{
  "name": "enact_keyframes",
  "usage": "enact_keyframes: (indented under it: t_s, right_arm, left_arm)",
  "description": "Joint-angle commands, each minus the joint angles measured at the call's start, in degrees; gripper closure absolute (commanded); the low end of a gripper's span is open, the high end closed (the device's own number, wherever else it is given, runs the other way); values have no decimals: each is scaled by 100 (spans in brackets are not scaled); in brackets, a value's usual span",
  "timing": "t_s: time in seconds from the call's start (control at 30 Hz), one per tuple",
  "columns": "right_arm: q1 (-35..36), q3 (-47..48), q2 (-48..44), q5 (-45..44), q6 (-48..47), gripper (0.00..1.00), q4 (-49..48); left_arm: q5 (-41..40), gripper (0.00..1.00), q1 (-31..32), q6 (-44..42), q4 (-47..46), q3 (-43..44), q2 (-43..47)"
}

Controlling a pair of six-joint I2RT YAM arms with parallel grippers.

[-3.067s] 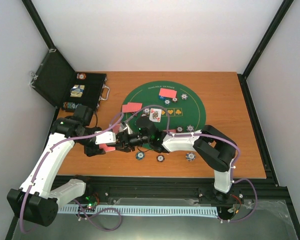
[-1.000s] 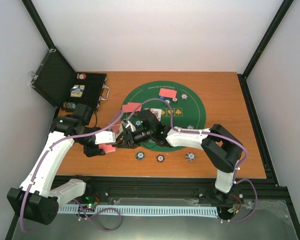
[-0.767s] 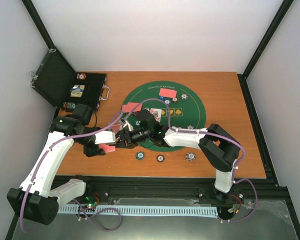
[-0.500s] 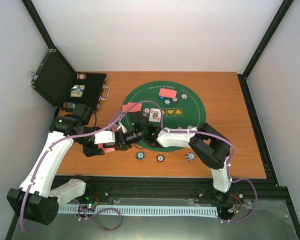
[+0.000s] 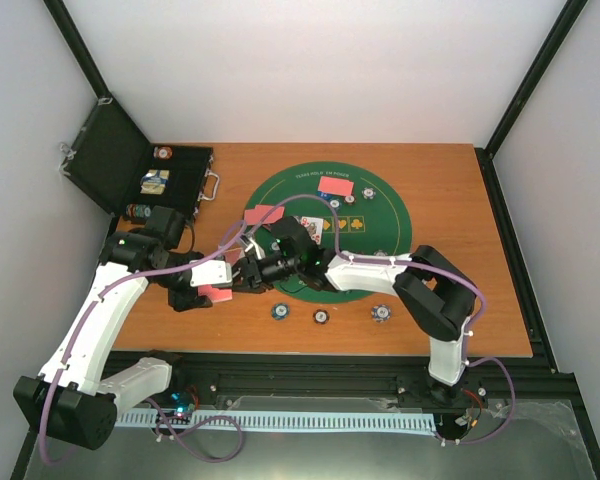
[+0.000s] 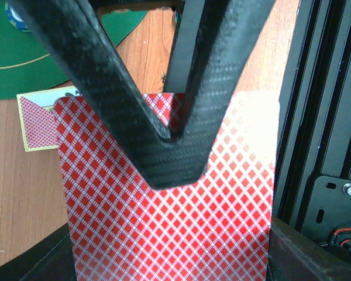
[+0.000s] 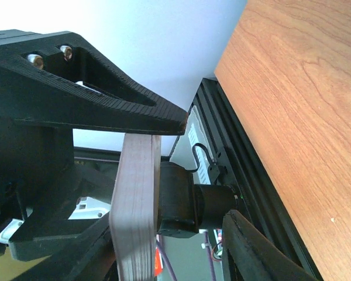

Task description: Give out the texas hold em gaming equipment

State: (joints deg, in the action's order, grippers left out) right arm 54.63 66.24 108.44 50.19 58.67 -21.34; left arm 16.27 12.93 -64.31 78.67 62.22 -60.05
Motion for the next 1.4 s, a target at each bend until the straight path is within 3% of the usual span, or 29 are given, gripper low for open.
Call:
enact_keyframes:
  t_s: [0.0,0.2,0.37,0.47,0.67,0.9,1.0,1.07,1.1,1.17,1.23,1.37]
  right_arm:
    - [-212,-166,-119,-300,-377,58,934]
    - [-206,-96,-269,-321,-345,66,1022]
    - [3,-59,-245,-333,-257,47,703]
    - [158,-83,-130,-300,154,47,-93]
    - [321,-139,-47,-386,715,62,-1045]
    - [443,-134,33,-414,928,75,-1393]
    - [452,-212,35,-423,1038,86,-1532]
    - [452,-232,44,-450,1119,97,-1606]
    - [456,-246,45,-473,1146,97,-1624]
    - [465,-278,45,-469,1174,97,-1724]
    - [472,-291,33,-453,1151,97,-1751]
    - [480,-305,21,-424,1102,97,-1736]
  left_arm:
    - [70,99,-10,-134,221,246,81]
    - [-45,99,-10,-125,137,128,72]
    - [-27,99,-10,-132,79,21,71]
    - [70,99,-10,-92,73,65,67]
    - [35,99,-10,-112,46,63,103]
    - [20,99,-10,-100,26,36,106]
    - [5,99,-10,-99,-20,3,141]
    - [18,90,-10,-90,-43,-22,146]
    - [22,82,-10,-90,-45,-39,142]
    - [19,51,-10,-101,-29,-80,138]
    - [31,32,-10,-110,-19,-124,168]
    - [60,23,-10,-145,-15,-165,239]
